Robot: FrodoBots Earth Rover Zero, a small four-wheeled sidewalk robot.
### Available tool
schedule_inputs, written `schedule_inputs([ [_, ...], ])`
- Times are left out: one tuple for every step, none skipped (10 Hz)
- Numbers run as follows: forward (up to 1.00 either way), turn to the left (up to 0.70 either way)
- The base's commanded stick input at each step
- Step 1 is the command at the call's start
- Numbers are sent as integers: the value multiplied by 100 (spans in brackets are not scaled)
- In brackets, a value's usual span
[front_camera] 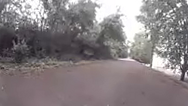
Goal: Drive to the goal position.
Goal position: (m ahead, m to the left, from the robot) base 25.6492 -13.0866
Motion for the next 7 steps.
schedule_inputs([
  [70,0],
  [70,0],
  [70,0],
  [70,0],
  [70,0],
  [70,0],
  [70,0],
])
